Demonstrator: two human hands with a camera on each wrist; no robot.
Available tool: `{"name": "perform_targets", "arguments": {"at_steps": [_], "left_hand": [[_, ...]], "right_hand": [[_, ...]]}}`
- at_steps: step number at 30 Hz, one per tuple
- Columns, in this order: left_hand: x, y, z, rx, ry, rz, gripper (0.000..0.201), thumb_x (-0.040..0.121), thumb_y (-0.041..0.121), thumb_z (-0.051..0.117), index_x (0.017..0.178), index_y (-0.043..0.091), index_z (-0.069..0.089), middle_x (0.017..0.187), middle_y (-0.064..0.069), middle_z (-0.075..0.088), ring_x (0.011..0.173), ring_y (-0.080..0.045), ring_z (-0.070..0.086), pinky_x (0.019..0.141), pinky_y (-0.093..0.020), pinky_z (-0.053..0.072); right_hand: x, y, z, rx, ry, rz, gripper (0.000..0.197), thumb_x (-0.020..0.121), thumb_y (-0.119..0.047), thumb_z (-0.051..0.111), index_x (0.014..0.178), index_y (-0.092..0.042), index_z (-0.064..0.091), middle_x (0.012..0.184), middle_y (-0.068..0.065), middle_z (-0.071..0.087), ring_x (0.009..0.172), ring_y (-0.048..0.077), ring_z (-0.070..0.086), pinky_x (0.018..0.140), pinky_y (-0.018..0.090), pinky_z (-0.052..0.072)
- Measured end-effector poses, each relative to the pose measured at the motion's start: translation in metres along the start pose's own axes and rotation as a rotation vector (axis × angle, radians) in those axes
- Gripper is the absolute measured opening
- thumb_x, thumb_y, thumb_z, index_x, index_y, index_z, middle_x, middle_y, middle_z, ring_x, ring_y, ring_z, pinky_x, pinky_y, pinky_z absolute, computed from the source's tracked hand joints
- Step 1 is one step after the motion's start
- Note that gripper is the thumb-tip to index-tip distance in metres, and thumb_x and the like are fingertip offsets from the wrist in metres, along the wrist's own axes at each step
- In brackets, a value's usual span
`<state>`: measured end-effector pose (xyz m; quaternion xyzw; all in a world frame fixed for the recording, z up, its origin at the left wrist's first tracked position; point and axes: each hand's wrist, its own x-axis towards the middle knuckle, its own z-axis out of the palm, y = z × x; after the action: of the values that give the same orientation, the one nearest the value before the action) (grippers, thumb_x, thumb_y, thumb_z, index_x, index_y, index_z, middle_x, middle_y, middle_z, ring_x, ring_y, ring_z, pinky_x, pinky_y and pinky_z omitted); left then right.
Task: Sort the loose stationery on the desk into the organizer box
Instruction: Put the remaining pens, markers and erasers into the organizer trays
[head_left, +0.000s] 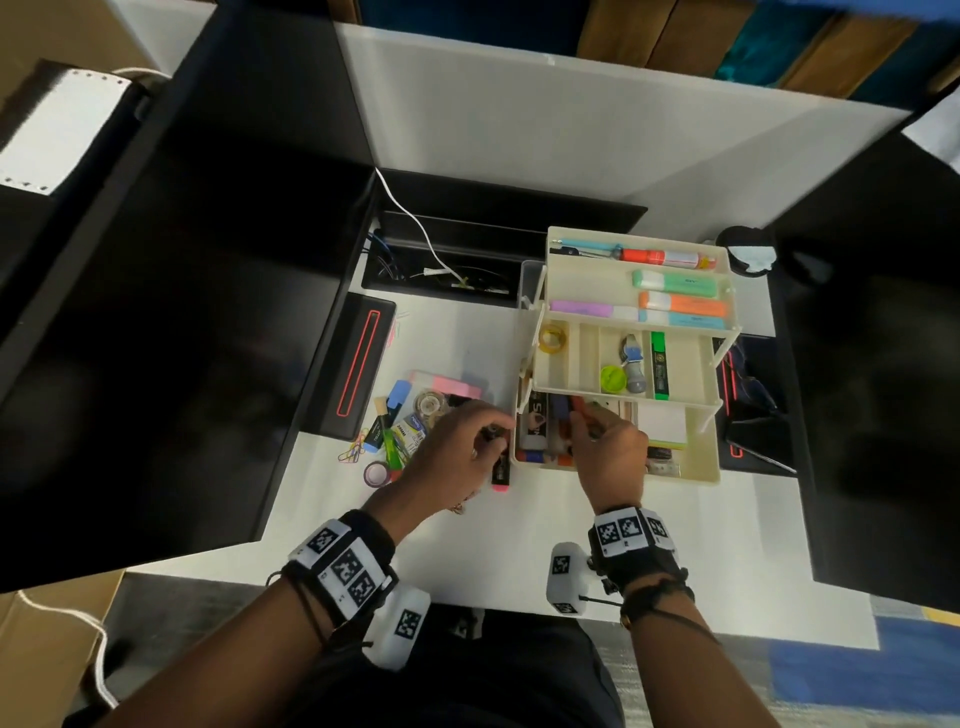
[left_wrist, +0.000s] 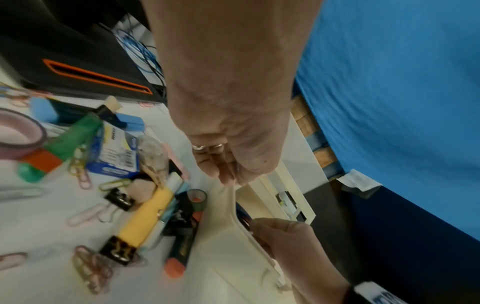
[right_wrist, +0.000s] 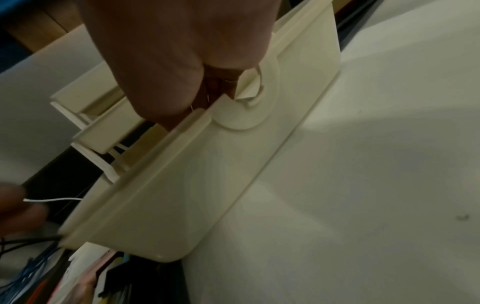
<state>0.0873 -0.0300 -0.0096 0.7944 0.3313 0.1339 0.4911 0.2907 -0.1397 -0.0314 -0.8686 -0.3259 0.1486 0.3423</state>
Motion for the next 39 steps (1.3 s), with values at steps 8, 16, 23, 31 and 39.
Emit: {"name": "perform_targets", "arguments": {"at_steps": [8, 16, 23, 31, 39], "left_hand": [[-0.029, -0.050, -0.060, 0.170, 0.204, -0.239, 0.023, 0.095, 0.005, 0.065, 0.109, 0.021, 0.071, 0.106, 0.004, 0.065, 0.075, -0.006, 0.066, 0.066, -0.024, 0.055], [-0.030, -0.071, -0.084, 0.472, 0.180, -0.411, 0.018, 0.089, 0.020, 0.068, 0.105, 0.017, 0.062, 0.108, -0.004, 0.056, 0.091, -0.027, 0.066, 0.076, -0.040, 0.057], [0.004, -0.077, -0.071, 0.603, 0.207, -0.431, 0.027, 0.094, 0.041, 0.065, 0.110, 0.020, 0.068, 0.111, -0.005, 0.059, 0.093, -0.025, 0.066, 0.069, -0.031, 0.043], [0.017, -0.076, -0.071, 0.610, 0.251, -0.412, 0.030, 0.085, 0.047, 0.075, 0.093, 0.019, 0.071, 0.096, -0.001, 0.060, 0.083, -0.017, 0.060, 0.067, -0.030, 0.041], [0.005, -0.069, -0.077, 0.356, 0.474, -0.304, 0.025, 0.078, 0.042, 0.074, 0.093, 0.022, 0.075, 0.090, 0.008, 0.052, 0.075, -0.011, 0.054, 0.061, -0.026, 0.043]], "right_hand": [[0.005, 0.006, 0.005, -0.181, -0.109, -0.184, 0.034, 0.088, 0.001, 0.070, 0.119, -0.010, 0.077, 0.103, 0.014, 0.072, 0.088, 0.031, 0.068, 0.082, 0.030, 0.054], [-0.015, -0.018, -0.003, -0.170, 0.029, -0.186, 0.026, 0.085, -0.002, 0.071, 0.111, -0.006, 0.069, 0.115, 0.018, 0.064, 0.109, 0.038, 0.058, 0.096, 0.048, 0.052], [-0.076, -0.085, 0.022, -0.001, -0.287, -0.454, 0.022, 0.090, 0.003, 0.067, 0.107, -0.012, 0.067, 0.108, 0.005, 0.060, 0.087, 0.019, 0.061, 0.076, 0.029, 0.053], [-0.076, -0.073, 0.092, -0.338, -0.460, -0.112, 0.024, 0.090, -0.018, 0.072, 0.107, -0.006, 0.061, 0.090, 0.012, 0.072, 0.080, 0.031, 0.071, 0.067, 0.039, 0.059], [-0.074, -0.078, 0.108, -0.309, -0.407, -0.008, 0.036, 0.089, -0.043, 0.066, 0.093, -0.008, 0.061, 0.078, 0.011, 0.070, 0.069, 0.032, 0.069, 0.057, 0.038, 0.058]]}}
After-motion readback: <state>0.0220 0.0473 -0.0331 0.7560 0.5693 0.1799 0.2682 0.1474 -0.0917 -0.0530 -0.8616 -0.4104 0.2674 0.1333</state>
